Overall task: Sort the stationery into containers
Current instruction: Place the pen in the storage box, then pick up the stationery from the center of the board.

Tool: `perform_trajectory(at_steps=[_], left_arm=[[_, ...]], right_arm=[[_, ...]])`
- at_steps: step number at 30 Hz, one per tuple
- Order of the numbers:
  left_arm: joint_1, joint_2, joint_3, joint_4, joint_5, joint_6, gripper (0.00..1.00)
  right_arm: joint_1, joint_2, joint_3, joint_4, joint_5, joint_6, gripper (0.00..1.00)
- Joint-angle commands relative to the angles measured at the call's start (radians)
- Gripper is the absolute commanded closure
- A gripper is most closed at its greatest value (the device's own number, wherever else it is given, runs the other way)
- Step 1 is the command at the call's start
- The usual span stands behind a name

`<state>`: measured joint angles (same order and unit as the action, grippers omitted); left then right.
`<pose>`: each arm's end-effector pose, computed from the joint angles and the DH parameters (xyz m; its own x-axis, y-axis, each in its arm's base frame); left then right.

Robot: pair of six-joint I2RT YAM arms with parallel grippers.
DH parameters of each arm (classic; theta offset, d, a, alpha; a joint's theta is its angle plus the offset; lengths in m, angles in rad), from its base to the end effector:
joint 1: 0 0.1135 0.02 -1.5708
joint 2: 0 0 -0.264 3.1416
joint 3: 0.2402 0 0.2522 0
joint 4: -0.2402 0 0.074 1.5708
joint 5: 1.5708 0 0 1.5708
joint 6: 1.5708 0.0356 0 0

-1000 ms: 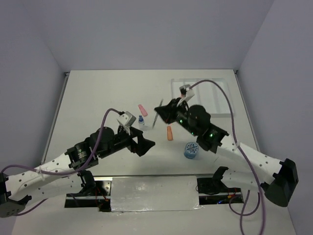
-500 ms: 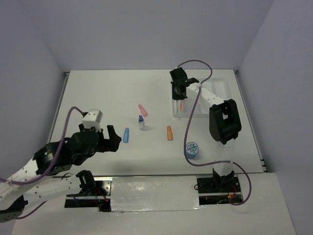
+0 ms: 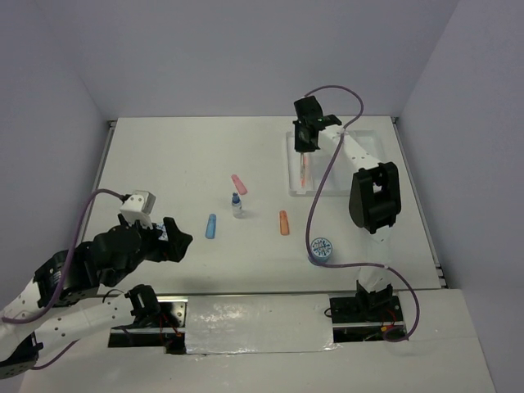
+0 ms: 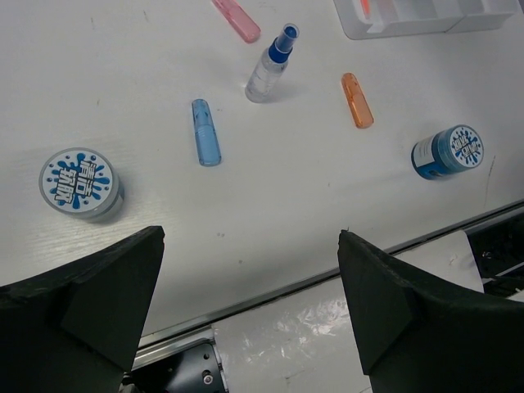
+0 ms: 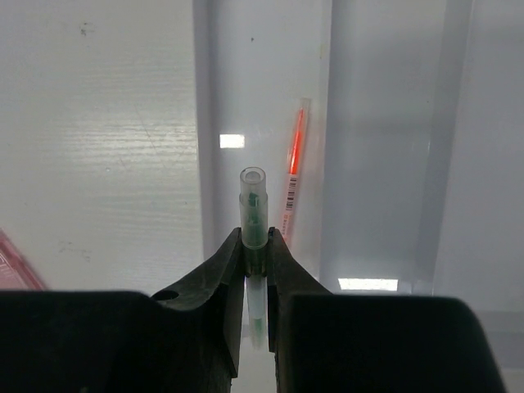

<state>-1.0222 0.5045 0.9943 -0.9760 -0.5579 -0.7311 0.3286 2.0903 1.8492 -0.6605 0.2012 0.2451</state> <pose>0.0520 -0.0490 0.3606 -0.5017 -0.2652 -0.8233 0.1945 0.8929 -0.4062 0.4479 0.1452 0.2570 -0.7684 -0.0108 -0.6399 -0.0128 0.9999 -0.0015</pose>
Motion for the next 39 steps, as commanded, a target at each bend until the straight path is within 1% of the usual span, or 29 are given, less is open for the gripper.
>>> perform_trajectory(at_steps=[1,5,9,11,12,13,14,15,16,18,20,22,23,25,26,28,29,30,31,32,33,34,36,39], left_arm=[[-0.001,0.005,-0.009,0.04,0.026,0.032,0.01],[-0.001,0.009,-0.016,0.045,0.03,0.033,0.01],[-0.001,0.0,-0.02,0.054,0.041,0.036,0.01],[-0.001,-0.01,-0.022,0.059,0.047,0.041,0.01],[-0.001,-0.014,-0.025,0.062,0.049,0.042,0.01],[-0.003,-0.017,-0.025,0.063,0.052,0.044,0.01],[-0.001,-0.023,-0.026,0.065,0.055,0.045,0.01],[-0.003,-0.026,-0.026,0.069,0.056,0.048,0.01],[-0.001,-0.027,-0.028,0.071,0.059,0.05,0.01],[-0.001,-0.031,-0.029,0.074,0.065,0.053,0.01],[-0.001,-0.029,-0.029,0.074,0.066,0.053,0.01],[-0.001,-0.027,-0.028,0.071,0.061,0.052,0.01],[-0.001,-0.027,-0.026,0.068,0.058,0.045,0.01],[-0.001,-0.03,-0.025,0.056,0.038,0.035,0.01],[-0.001,-0.04,-0.023,0.05,0.03,0.021,0.01],[0.002,-0.052,-0.022,0.034,0.0,0.006,0.01],[0.005,-0.067,-0.022,0.033,-0.002,-0.002,0.01],[0.007,-0.075,-0.025,0.039,-0.002,0.002,0.01],[0.008,-0.089,-0.031,0.052,0.009,0.01,0.01],[0.008,-0.09,-0.031,0.057,0.013,0.012,0.01],[0.008,-0.09,-0.031,0.057,0.018,0.016,0.01],[0.008,-0.087,-0.029,0.056,0.021,0.016,0.01],[0.01,-0.075,-0.029,0.054,0.024,0.019,0.01],[0.01,-0.061,-0.028,0.053,0.026,0.019,0.01]], right_arm=[[-0.01,-0.002,0.002,0.019,-0.032,0.008,1.0],[-0.01,0.011,0.021,0.068,-0.013,0.008,1.0],[-0.01,0.08,0.056,0.075,0.029,-0.02,1.0],[-0.011,0.106,0.07,0.052,0.021,-0.026,0.92],[-0.011,0.119,0.068,0.048,0.014,-0.023,0.84],[-0.011,0.119,0.058,0.05,0.006,-0.018,0.78],[-0.01,0.114,0.044,0.065,-0.008,-0.012,0.71],[-0.01,0.091,0.007,0.076,-0.016,-0.006,0.53],[-0.01,0.074,-0.011,0.093,-0.028,-0.003,0.48],[-0.007,0.016,-0.047,0.125,-0.054,0.008,0.44],[0.006,-0.048,-0.053,0.127,-0.054,0.007,0.37],[0.015,-0.094,-0.044,0.104,-0.043,0.006,0.36],[0.03,-0.158,-0.048,0.085,-0.036,0.014,0.36],[0.056,-0.241,-0.131,0.093,-0.026,0.019,0.36],[0.097,-0.325,-0.209,0.088,-0.022,0.022,0.36],[0.157,-0.403,-0.295,0.064,0.007,0.039,0.35],[0.234,-0.477,-0.4,0.062,0.033,0.061,0.33],[0.269,-0.507,-0.451,0.064,0.085,0.078,0.33],[0.301,-0.538,-0.494,0.067,0.104,0.101,0.32],[0.373,-0.582,-0.574,0.07,0.128,0.146,0.32],[0.403,-0.596,-0.606,0.065,0.179,0.167,0.31],[0.43,-0.61,-0.631,0.061,0.203,0.213,0.2],[0.478,-0.607,-0.691,0.049,0.227,0.261,0.18],[0.489,-0.567,-0.765,0.103,0.195,0.272,0.18]])
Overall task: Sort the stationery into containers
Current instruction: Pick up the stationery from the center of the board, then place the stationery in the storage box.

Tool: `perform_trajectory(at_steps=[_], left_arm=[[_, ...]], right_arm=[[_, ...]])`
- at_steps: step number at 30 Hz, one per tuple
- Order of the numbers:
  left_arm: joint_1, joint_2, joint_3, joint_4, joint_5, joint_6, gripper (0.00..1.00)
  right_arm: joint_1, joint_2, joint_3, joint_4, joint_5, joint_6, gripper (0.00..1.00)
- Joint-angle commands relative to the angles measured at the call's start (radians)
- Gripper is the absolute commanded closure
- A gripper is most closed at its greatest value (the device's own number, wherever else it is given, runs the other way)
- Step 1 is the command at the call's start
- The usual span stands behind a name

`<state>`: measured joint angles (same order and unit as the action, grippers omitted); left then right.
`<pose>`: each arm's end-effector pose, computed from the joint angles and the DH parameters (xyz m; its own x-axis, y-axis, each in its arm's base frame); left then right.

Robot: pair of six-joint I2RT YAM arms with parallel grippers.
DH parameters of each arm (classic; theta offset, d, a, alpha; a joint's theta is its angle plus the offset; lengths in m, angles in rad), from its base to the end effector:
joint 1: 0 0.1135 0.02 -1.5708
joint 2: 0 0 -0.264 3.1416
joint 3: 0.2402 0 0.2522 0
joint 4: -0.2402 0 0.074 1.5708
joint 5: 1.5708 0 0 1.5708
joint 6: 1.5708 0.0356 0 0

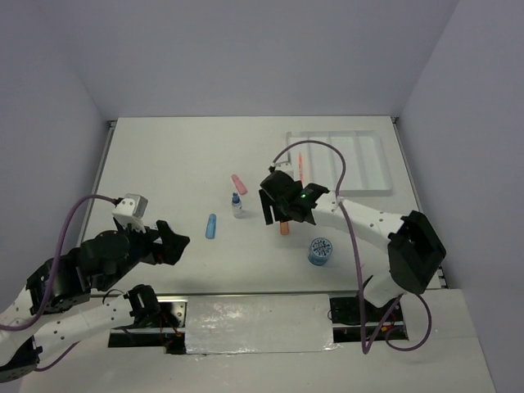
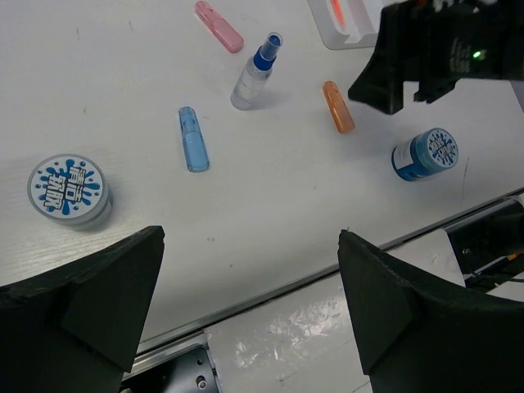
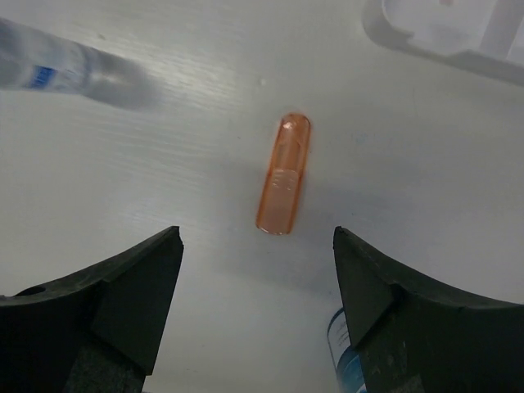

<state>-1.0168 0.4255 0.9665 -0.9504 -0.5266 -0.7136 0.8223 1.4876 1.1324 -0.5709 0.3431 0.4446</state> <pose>0.0440 -0.0371 0.3583 -0.4808 -0.2984 -0.8245 0.2354 0.8619 -0.4492 0.2219 0.2213 0.2617 -0.7287 -0.1894 -0.6582 -0.2648 0.9642 0.0157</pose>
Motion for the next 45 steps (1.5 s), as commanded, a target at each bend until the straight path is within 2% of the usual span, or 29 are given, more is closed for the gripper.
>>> perform_trajectory(at_steps=[1,8,14,16,17,23,24,26,31,35,37,40,45], left_arm=[[0.004,0.019,0.0,0.03,-0.001,0.003,0.01],[0.004,0.013,-0.003,0.041,0.017,0.019,0.01],[0.004,0.01,-0.006,0.048,0.03,0.026,0.01],[0.004,0.01,-0.006,0.052,0.033,0.031,0.01],[0.004,0.009,-0.006,0.053,0.036,0.032,0.01],[0.004,0.004,-0.008,0.055,0.039,0.036,0.01],[0.004,0.004,-0.008,0.056,0.042,0.036,0.01],[0.004,0.001,-0.008,0.056,0.042,0.037,0.01],[0.004,-0.005,-0.009,0.059,0.043,0.039,0.01],[0.004,-0.011,-0.009,0.059,0.043,0.037,0.01],[0.004,-0.017,-0.009,0.062,0.045,0.039,0.01],[0.006,-0.027,-0.012,0.065,0.05,0.042,0.01],[0.004,-0.047,-0.017,0.076,0.068,0.052,0.01]], right_arm=[[-0.005,0.048,-0.062,0.019,0.056,0.074,0.19],[-0.04,0.184,-0.045,0.069,0.005,0.019,0.23],[-0.1,0.269,-0.052,0.126,-0.078,-0.004,0.33],[-0.1,0.287,-0.045,0.131,-0.095,-0.007,0.41],[-0.1,0.301,-0.04,0.128,-0.099,-0.009,0.49],[-0.098,0.277,-0.062,0.154,-0.154,-0.009,0.72],[-0.098,0.264,-0.062,0.152,-0.162,-0.01,0.9],[-0.1,0.211,-0.075,0.166,-0.182,-0.007,1.0],[-0.155,0.061,-0.071,0.201,-0.257,-0.058,1.0],[-0.284,0.051,0.047,0.143,-0.269,-0.142,1.0],[-0.359,0.111,0.113,0.092,-0.242,-0.226,1.0],[-0.454,0.239,0.315,0.002,-0.214,-0.305,1.0],[-0.566,0.445,0.524,-0.075,-0.222,-0.343,0.96]])
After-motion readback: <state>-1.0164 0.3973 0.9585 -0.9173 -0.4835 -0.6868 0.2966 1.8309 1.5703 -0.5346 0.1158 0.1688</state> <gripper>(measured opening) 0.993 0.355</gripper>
